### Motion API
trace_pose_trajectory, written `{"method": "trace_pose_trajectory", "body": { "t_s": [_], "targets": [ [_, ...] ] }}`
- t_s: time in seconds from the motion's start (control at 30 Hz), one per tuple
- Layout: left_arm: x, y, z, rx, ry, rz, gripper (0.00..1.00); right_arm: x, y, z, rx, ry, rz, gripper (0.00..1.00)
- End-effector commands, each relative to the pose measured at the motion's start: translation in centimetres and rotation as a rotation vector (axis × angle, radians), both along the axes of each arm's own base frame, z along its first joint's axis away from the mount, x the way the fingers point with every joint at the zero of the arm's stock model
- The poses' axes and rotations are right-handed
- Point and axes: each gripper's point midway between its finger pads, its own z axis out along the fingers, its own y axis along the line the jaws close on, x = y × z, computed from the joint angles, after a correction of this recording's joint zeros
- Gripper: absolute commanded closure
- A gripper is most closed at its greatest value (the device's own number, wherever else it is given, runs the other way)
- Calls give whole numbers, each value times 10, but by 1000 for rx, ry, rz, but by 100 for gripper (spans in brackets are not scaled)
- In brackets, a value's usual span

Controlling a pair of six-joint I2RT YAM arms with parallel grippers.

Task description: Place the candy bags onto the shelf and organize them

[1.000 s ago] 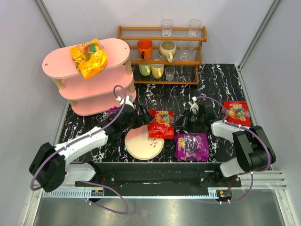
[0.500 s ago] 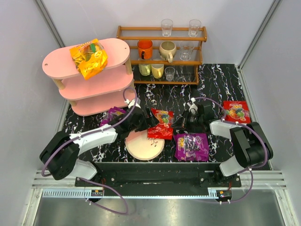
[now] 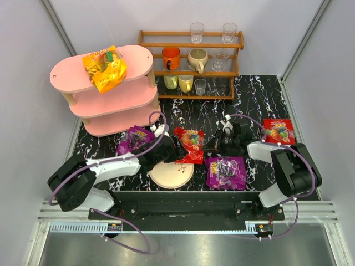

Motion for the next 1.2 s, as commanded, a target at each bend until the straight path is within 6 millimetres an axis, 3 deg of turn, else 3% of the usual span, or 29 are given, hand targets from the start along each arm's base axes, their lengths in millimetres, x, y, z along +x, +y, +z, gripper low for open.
{"method": "trace_pose_trajectory", "body": {
  "t_s": [0.0,0.07,0.23,0.3,0.37,0.4,0.47,0.5,0.57,0.7,0.87,1.0,1.03,1.1,1.13,1.17],
  "targets": [
    [-3,-10,18,-75,-92,58,35,8,8,15,55,-33,3,95],
    [-8,-10,13,-86,-105,88,35,8,8,18,67,-25,-2,96],
    [-6,-15,24,-121,-179,130,37,7,9,21,70,-22,1,96],
    [-3,-17,30,-130,-208,135,45,7,9,22,71,-23,2,96],
    [-3,-18,32,-130,-218,134,53,7,9,23,72,-22,1,96],
    [-3,-17,34,-131,-225,136,65,7,9,23,72,-25,2,96],
    [-2,-13,39,-133,-241,145,77,5,8,24,73,-27,0,97],
    [-2,-12,41,-125,-252,142,91,5,9,25,76,-29,2,97],
    [-1,-6,45,-96,-268,145,100,4,10,31,90,-55,16,97],
    [1,3,56,3,-326,113,100,5,13,53,121,-111,53,98],
    [1,17,76,52,-383,119,100,8,21,95,107,-233,99,100],
    [-4,30,94,70,-433,116,100,4,37,125,79,-325,132,100],
    [-6,33,106,52,-454,122,100,5,41,139,87,-355,136,100],
    [-8,44,113,76,-471,134,100,2,50,148,87,-375,141,100],
    [-9,48,129,46,-498,147,100,2,55,157,95,-393,144,100],
    [-11,56,127,87,-499,142,100,1,60,161,94,-401,148,100]
  ]
}}
